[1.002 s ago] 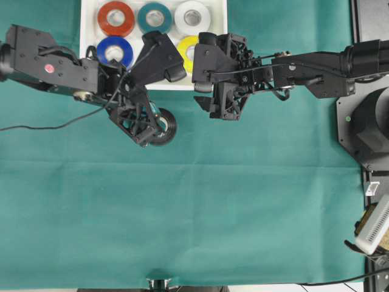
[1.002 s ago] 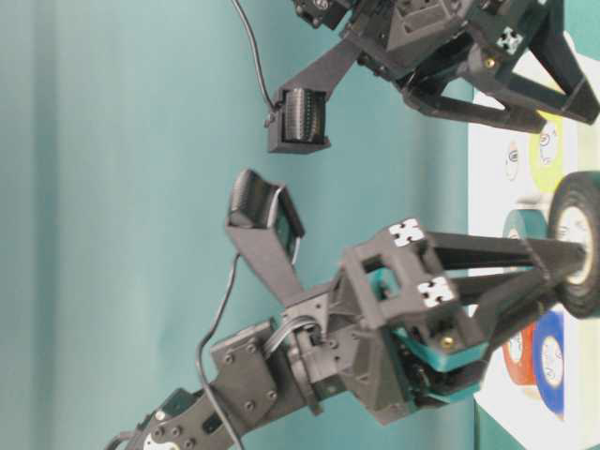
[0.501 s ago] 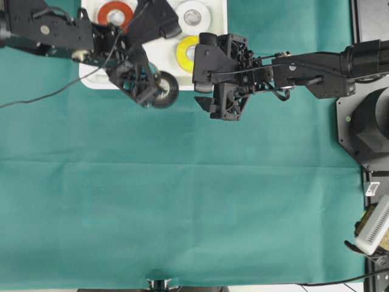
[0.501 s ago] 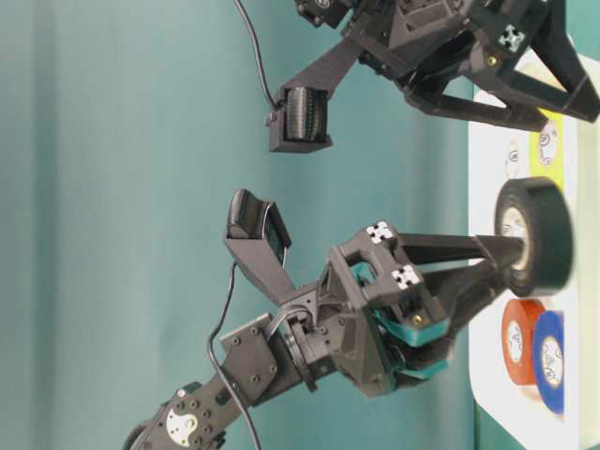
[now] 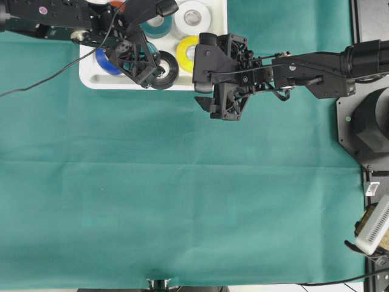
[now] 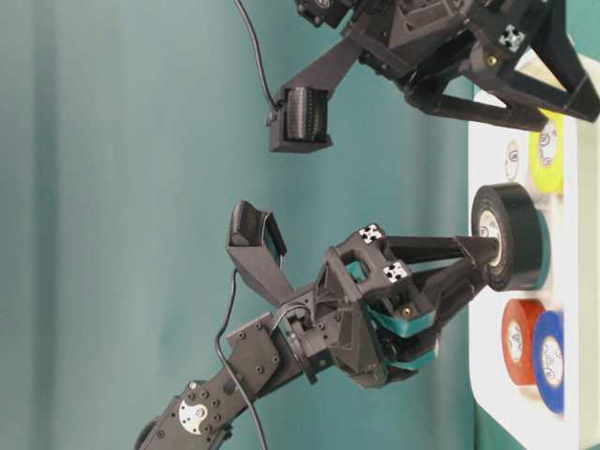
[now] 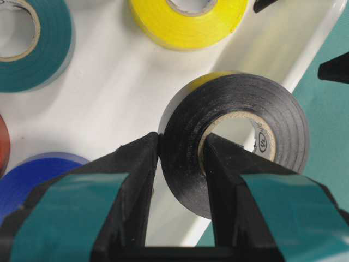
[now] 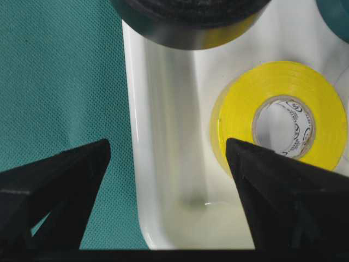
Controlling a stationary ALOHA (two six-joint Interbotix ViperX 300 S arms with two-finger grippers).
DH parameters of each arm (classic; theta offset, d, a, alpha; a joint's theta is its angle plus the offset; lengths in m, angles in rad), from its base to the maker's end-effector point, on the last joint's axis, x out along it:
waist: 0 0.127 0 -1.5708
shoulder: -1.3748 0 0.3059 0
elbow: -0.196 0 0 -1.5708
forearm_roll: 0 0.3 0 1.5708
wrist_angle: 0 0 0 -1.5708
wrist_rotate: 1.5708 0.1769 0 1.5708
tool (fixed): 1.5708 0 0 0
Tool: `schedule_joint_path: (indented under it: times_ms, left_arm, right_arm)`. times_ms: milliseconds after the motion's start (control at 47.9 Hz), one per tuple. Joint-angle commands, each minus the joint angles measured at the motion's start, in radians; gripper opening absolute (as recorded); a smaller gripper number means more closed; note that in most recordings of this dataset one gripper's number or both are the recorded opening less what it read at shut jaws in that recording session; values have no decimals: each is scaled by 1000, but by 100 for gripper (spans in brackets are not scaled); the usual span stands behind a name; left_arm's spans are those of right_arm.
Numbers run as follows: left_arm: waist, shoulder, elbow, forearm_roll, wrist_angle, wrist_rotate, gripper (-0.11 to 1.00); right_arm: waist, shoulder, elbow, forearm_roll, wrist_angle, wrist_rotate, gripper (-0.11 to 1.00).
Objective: Put the tape alternately from left to right into the white case.
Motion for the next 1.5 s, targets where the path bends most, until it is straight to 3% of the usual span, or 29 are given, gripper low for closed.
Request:
schedule_joint_path:
  times_ms: [0,355,397,584,647,1064,1482]
  left_arm:
    - [5,-17,-21,-2,-8,0,25]
    - [5,-18,-8,-3,-29,72,26]
    - [5,-18,-6,-3,-31,74,32]
    - [5,-20,8,-3,-32,78,85]
    - [5,-21,9,-3,-32,78,93]
    - [-18,-67,28,-3,-32,80,93]
    - [-133,-179,143,-5,-83,107,92]
  right_arm:
    - [0,-28,-8,2,-6,2,79]
    - [2,-28,-5,2,-8,2,79]
    - [2,-28,-5,2,-8,2,79]
    - [2,-28,-3,2,-8,2,79]
    - [2,-28,-3,2,-8,2,79]
    - [0,-28,-3,2,-14,2,79]
    - [2,-28,-3,2,-14,2,79]
